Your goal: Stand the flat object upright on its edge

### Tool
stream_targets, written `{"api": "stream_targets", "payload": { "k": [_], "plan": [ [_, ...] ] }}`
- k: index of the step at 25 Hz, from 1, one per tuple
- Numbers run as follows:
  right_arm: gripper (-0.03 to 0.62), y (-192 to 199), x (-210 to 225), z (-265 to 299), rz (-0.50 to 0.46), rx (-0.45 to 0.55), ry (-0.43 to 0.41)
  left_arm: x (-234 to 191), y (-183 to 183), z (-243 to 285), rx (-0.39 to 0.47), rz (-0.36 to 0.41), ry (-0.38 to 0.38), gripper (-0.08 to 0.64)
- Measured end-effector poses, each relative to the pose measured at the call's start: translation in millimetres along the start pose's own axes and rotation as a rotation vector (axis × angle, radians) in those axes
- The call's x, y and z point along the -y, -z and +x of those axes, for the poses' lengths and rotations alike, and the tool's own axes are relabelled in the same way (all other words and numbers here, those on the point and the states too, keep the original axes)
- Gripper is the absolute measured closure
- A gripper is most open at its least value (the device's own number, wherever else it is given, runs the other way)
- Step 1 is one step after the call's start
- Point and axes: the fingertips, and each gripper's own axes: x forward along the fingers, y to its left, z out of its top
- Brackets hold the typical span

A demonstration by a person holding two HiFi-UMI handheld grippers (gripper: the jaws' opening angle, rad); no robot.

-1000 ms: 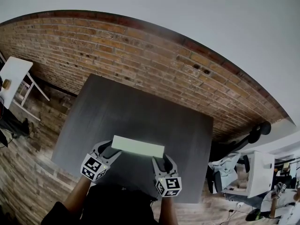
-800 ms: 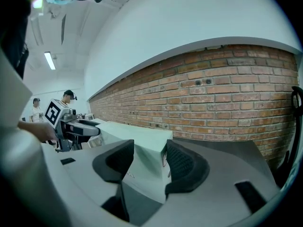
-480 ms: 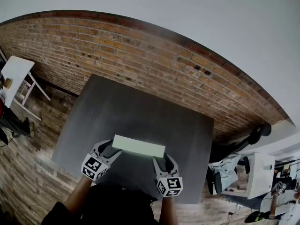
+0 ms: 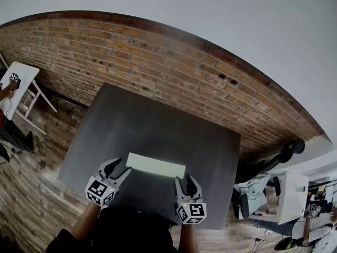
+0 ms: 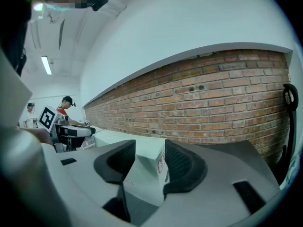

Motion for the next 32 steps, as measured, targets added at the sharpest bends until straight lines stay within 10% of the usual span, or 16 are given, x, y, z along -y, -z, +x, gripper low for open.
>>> {"api": "stream_targets", "payload": {
  "k": [11, 32],
  "plan": [
    [0.534, -24, -28, -15, -0.012, 0.097, 0.016, 19, -24, -14, 0.097, 0.012, -0.031, 0.48],
    [0.568, -8, -58, -20, 0.006, 0.066, -0.001, 51, -9, -21, 0.103, 0.036, -0.11, 0.511]
  ]
}}
